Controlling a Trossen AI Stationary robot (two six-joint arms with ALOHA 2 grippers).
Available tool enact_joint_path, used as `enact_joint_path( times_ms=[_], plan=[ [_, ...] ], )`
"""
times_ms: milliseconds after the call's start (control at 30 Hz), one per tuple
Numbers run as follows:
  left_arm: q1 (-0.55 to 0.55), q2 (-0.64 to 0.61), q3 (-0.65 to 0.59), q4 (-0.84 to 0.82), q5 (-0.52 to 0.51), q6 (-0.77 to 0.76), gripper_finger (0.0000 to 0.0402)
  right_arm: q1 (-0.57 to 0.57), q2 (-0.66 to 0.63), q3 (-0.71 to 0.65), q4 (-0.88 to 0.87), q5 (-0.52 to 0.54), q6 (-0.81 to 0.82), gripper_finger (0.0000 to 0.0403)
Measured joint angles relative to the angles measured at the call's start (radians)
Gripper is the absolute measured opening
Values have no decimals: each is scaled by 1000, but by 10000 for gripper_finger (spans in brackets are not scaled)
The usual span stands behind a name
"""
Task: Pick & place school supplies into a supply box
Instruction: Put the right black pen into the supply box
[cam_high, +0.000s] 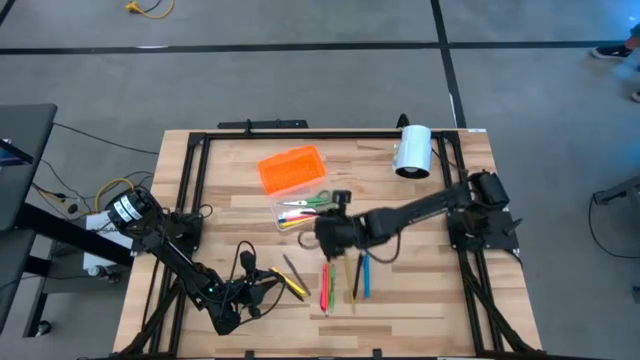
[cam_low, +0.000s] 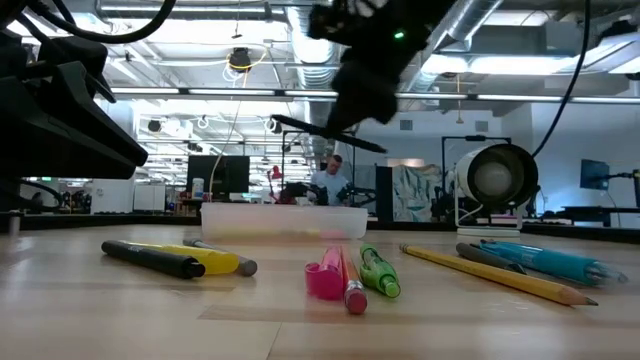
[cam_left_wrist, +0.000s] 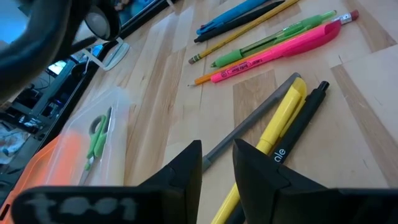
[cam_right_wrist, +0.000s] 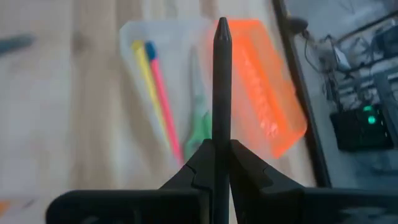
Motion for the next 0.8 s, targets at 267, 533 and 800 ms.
enact_joint_path(
  times_ms=[267,533,800],
  plan=[
    [0,0,0,-3,0,-3,82,-145,0,0,158,-209,-127,22],
    [0,0,0,-3,0,-4,82,-210,0,0,167,-298,-127,19],
    [0,0,0,-3,-1,-4,82,-238,37,2,245,-366,-138,20]
  ],
)
